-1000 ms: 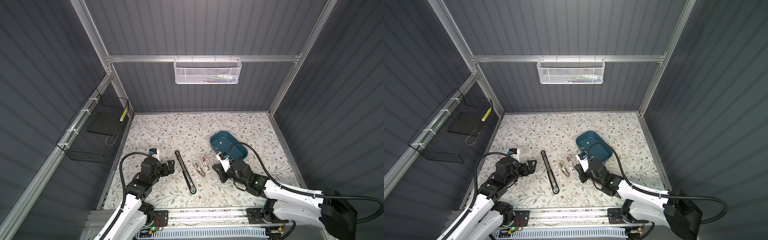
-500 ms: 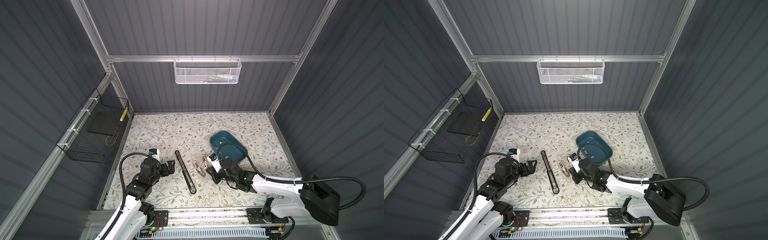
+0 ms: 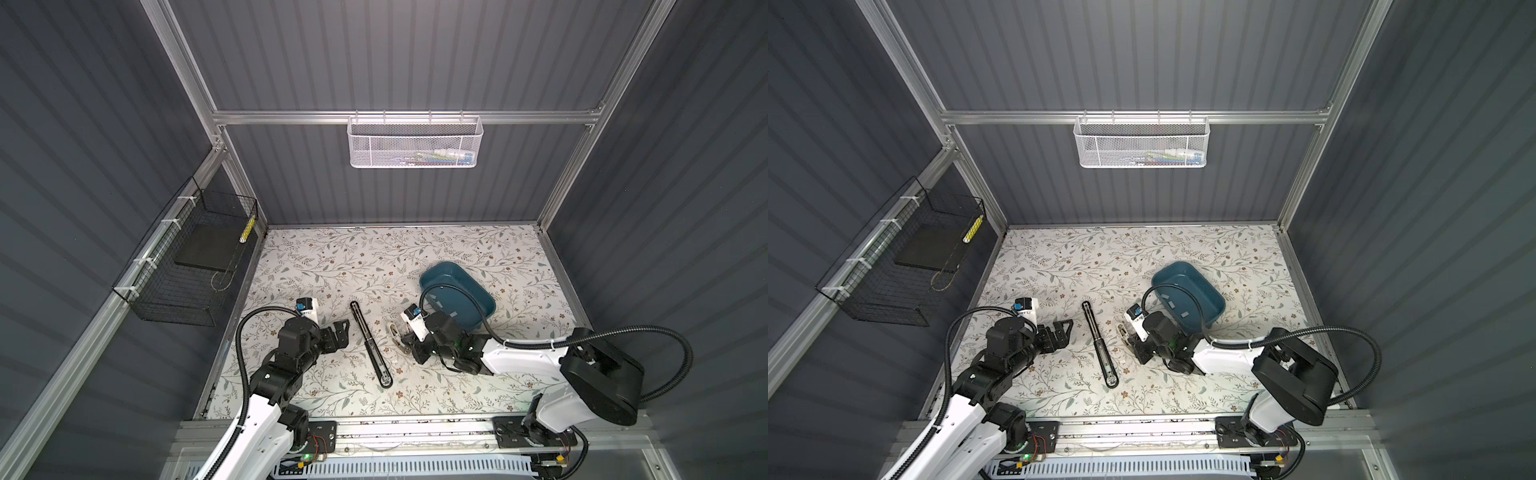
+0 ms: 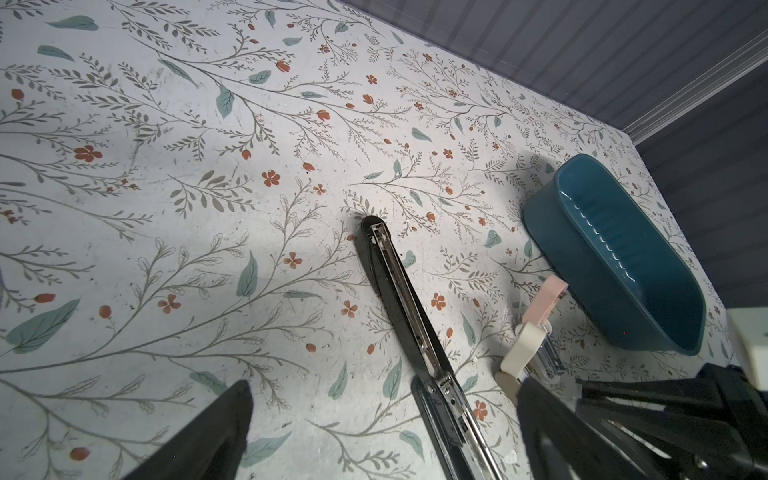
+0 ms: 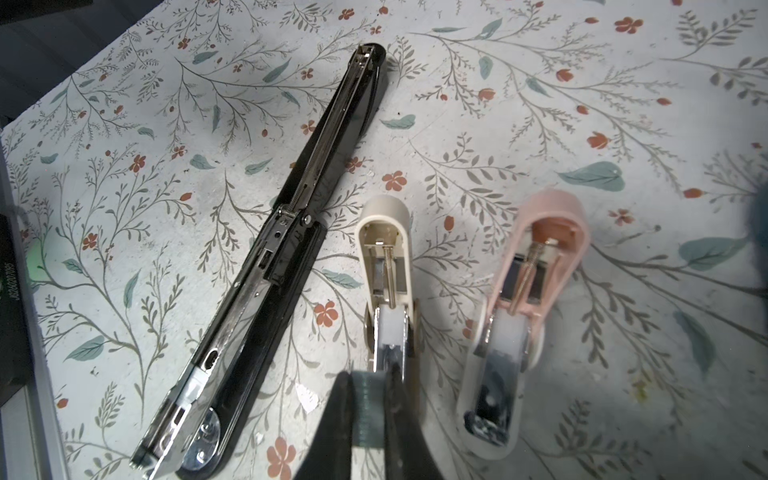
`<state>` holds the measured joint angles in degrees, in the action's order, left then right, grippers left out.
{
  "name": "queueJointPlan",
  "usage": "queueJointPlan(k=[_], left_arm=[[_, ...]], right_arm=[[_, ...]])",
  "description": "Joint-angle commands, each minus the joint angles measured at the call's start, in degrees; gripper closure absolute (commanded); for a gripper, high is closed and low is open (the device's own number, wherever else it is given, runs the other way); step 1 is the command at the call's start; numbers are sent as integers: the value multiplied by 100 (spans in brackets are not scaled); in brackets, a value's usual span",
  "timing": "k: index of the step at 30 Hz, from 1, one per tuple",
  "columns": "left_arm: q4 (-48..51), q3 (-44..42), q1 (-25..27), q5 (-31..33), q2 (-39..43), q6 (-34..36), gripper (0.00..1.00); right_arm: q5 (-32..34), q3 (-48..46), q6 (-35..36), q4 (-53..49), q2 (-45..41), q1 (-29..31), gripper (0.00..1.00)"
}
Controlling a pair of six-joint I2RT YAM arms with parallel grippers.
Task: Load the staples into the stapler
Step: 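Lower the staple strip into the cream stapler's open channel with the right gripper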
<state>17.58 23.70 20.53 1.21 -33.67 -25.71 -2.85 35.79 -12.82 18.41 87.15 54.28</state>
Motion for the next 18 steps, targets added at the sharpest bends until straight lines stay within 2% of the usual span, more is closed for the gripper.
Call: queueJointPlan(k=[1,18], left_arm=[[-19,-93,-21,-95,136,-1,1],[29,-113,-21,-87,247,-23,1]], right_arm=[[1,149,29,12,107,56,88],[471,333,54,-192,492,188,90]])
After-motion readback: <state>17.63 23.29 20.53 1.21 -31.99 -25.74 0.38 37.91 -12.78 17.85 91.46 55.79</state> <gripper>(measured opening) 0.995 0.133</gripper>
